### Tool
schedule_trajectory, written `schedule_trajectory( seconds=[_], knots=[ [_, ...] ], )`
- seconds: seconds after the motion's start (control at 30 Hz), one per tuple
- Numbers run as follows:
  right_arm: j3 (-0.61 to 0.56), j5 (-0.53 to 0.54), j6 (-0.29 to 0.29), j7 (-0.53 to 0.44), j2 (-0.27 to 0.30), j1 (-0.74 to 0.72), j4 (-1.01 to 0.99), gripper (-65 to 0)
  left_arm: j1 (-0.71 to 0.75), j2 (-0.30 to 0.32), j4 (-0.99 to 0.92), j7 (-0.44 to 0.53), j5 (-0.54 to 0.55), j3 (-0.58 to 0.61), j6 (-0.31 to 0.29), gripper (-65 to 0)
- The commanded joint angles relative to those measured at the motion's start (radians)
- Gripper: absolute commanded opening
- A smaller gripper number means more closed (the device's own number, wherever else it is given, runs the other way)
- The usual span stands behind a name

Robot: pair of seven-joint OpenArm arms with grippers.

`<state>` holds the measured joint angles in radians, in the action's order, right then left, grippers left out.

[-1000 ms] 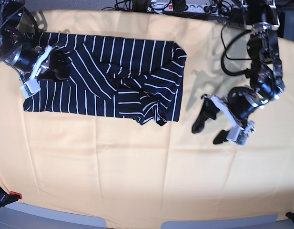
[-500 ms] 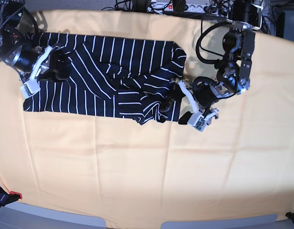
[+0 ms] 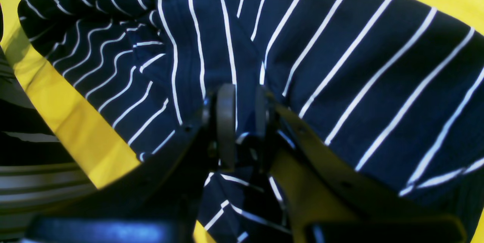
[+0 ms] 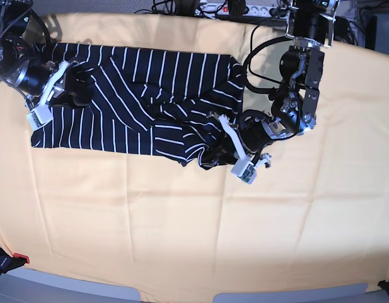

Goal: Fold the T-shirt properly

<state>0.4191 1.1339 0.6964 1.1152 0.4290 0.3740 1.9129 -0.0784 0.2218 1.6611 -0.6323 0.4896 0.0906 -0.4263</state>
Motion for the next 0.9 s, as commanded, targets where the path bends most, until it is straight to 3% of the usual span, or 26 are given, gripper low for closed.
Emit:
schedule_trajectory(
  seconds=[0.0,0.17,0.3,0.37,0.43,0.53,0.67,0.7,0.83,0.87],
  knots=[
    [0.006,0.019,0.002,-0.022,0.014,-0.005,0.017,-52.6,-0.019,0.003,0.017,0.013,0.022,-0.005,-0.006,-65.0],
    [0.006,0.019,0.002,-0.022,0.014,-0.005,0.017,-52.6,-0.019,0.003,0.038,-0.087,0.151,-0.005,-0.116,-65.0],
    [0.006,0.018,0.002,-0.018,0.014,-0.005,0.017,-52.6,-0.019,0.003,0.061,-0.048,-0.001,-0.02,-0.141,-65.0],
    [0.006,0.019,0.002,-0.019,0.014,-0.005,0.017,-52.6,-0.02,0.009,0.061,-0.041,-0.011,-0.026,-0.178,-65.0],
    [0.006,0.019,0.002,-0.019,0.014,-0.005,0.017,-52.6,-0.019,0.011,0.061,-0.041,-0.01,-0.026,-0.239,-56.2],
    [0.006,0.019,0.002,-0.023,0.014,-0.006,0.017,-52.6,-0.019,0.011,0.061,-0.041,-0.011,-0.021,-0.266,-52.2],
    [0.006,0.018,0.002,-0.021,0.014,-0.005,0.017,-52.6,-0.019,0.011,0.058,-0.016,-0.082,-0.02,-0.266,-29.9],
    [0.006,0.019,0.002,-0.022,0.014,-0.005,0.017,-52.6,-0.019,0.011,0.056,-0.001,-0.105,-0.019,-0.263,-27.7],
    [0.006,0.019,0.002,-0.023,0.014,-0.005,0.017,-52.6,-0.019,0.011,0.038,0.065,-0.153,-0.016,-0.262,-28.3],
    [0.006,0.019,0.002,-0.023,0.014,-0.005,0.017,-52.6,-0.019,0.011,0.032,0.077,-0.157,-0.013,-0.262,-32.0]
  ],
)
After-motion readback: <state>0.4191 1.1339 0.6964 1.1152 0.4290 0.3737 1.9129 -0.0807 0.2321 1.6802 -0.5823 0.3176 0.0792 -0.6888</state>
